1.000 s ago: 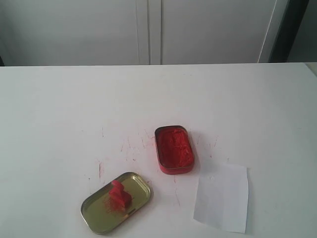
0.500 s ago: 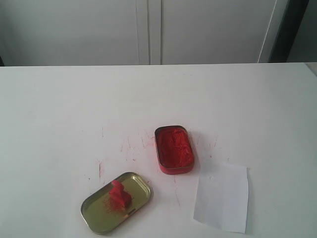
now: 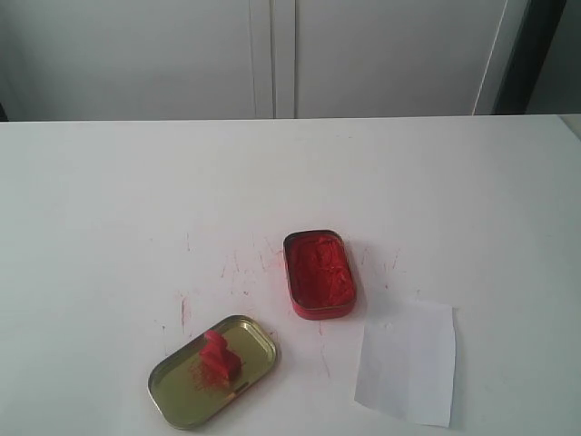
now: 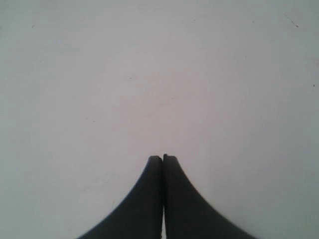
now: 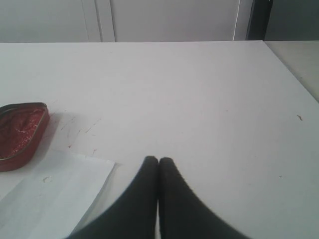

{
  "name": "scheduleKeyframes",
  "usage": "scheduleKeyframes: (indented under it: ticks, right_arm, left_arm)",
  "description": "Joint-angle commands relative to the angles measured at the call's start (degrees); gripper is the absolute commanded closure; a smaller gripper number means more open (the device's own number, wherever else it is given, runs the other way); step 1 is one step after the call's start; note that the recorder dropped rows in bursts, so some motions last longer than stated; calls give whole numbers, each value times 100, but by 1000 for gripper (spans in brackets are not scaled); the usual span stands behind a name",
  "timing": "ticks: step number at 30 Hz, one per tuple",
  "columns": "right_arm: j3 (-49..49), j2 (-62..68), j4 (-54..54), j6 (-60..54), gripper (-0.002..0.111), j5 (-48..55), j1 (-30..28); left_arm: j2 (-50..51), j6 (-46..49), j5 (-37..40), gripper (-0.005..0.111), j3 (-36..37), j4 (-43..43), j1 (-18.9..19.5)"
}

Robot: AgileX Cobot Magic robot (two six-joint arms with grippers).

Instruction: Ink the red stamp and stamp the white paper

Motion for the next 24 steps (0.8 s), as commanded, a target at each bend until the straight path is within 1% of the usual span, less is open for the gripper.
scheduleKeyframes:
  ticks: [1,4,6,9,13,16,24]
  right_arm:
    - [39,-29,-51,14,108,-11,0]
    - [39,-29,-51,14,108,-11,0]
    - [39,-29,-51,14,108,-11,0]
    - [39,-29,-51,14,108,-11,0]
    - [39,-29,-51,14,108,-11,0]
    - [39,-29,-51,14,108,-11,0]
    - [39,-29,-51,14,108,-11,0]
  left_arm:
    - [-23,-17,-58,107,43,-7,-55]
    - [-23,-17,-138,107,43,-17,-55]
    - [-23,-17,-348,107,43,-17,-55]
    - [-23,-42,-871,107,43,-17,-55]
    - [-23,-42,-1854,107,43,-17,-55]
    - [-23,-42,-2284,107,43,-17,-55]
    - [-23,-42,-2443,107,43,-17,-55]
